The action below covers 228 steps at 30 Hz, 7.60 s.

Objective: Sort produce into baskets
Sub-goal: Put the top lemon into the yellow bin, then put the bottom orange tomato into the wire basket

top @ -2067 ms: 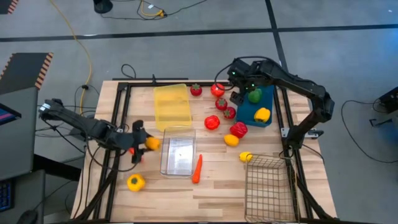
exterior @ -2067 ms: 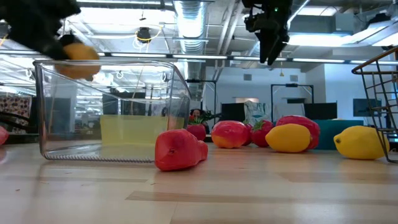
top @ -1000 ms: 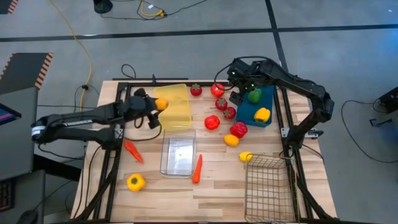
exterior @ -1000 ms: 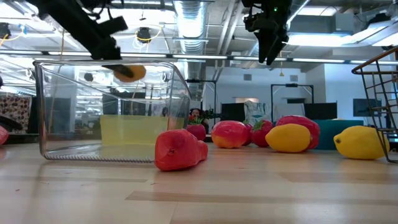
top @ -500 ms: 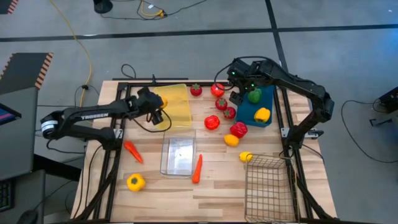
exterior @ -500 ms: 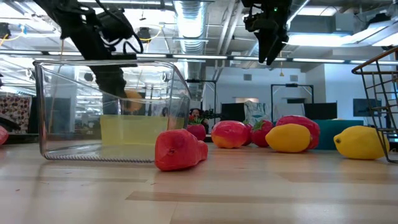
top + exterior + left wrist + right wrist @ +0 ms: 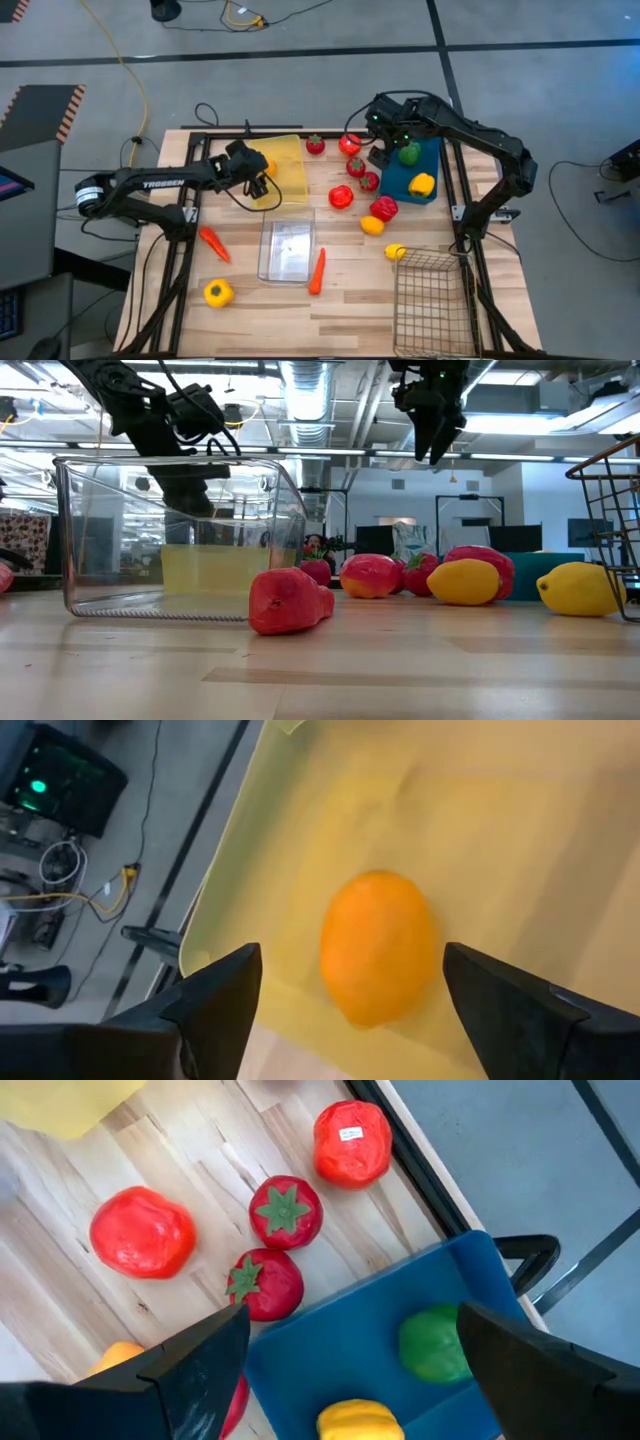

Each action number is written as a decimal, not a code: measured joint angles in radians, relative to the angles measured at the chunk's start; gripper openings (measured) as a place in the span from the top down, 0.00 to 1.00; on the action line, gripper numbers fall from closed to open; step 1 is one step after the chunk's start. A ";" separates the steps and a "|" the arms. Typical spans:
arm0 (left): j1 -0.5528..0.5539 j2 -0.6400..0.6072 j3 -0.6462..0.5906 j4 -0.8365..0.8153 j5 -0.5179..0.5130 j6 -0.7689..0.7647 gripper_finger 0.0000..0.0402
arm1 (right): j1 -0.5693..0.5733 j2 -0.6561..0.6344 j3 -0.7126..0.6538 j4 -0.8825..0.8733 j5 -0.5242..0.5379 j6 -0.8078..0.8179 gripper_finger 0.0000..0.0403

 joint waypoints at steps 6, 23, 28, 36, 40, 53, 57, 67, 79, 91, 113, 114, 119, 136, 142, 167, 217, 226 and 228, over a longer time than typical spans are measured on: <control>0.000 0.000 0.000 0.018 0.000 0.003 0.25 | 0.060 0.000 0.000 0.000 -0.060 0.061 0.05; 0.000 0.000 0.154 0.012 0.009 0.048 0.25 | 0.394 0.002 -0.101 0.084 -0.120 0.143 0.05; 0.000 0.000 0.189 0.011 0.045 0.050 0.25 | 0.446 0.002 -0.214 0.184 -0.120 0.159 0.05; 0.000 0.000 0.205 0.011 0.069 0.049 0.25 | 0.477 0.001 -0.367 0.322 -0.119 0.185 0.05; 0.000 0.000 0.205 0.010 0.069 0.049 0.25 | 0.481 0.000 -0.438 0.383 -0.119 0.185 0.05; 0.000 0.000 0.205 0.007 0.069 0.048 0.25 | 0.485 0.000 -0.604 0.493 -0.121 0.174 0.13; 0.000 0.000 0.205 0.007 0.069 0.048 0.25 | 0.485 0.000 -0.644 0.528 -0.123 0.162 0.15; 0.000 0.000 0.205 0.007 0.069 0.048 0.25 | 0.485 0.000 -0.712 0.587 -0.120 0.147 0.18; 0.000 0.000 0.205 0.007 0.069 0.048 0.25 | 0.485 0.000 -0.717 0.590 -0.117 0.147 0.18; -0.001 -0.001 0.205 0.007 0.112 0.045 0.25 | 0.483 0.152 -0.704 0.583 -0.120 0.144 0.19; -0.002 -0.001 0.205 0.008 0.080 0.087 0.25 | 0.477 0.141 -0.540 0.551 -0.128 0.147 0.35; -0.002 -0.001 0.205 0.008 0.066 0.095 0.25 | 0.474 0.141 -0.523 0.555 -0.128 0.142 0.35; -0.002 -0.002 0.205 0.009 -0.001 0.100 0.25 | 0.444 0.141 -0.458 0.670 -0.086 0.112 0.35; -0.002 -0.209 0.205 -0.009 0.003 0.106 0.30 | 0.245 0.146 -0.429 1.332 -0.063 -0.038 0.35; -0.002 -0.283 0.205 -0.090 0.035 0.053 0.30 | 0.184 0.183 -0.428 1.456 -0.075 -0.039 0.35; -0.010 -0.319 0.205 -0.154 0.134 -0.013 0.30 | 0.162 0.582 -0.299 1.881 -0.103 -0.026 0.34; -0.012 -0.319 0.205 -0.180 0.139 -0.013 0.30 | 0.172 0.318 -0.258 1.432 -0.103 -0.149 0.02; -0.012 -0.319 0.205 -0.181 0.138 -0.013 0.30 | 0.188 0.049 -0.257 1.030 -0.102 -0.193 0.02; -0.012 -0.319 0.205 -0.181 0.138 -0.013 0.30 | 0.191 0.005 -0.257 0.961 -0.102 -0.193 0.02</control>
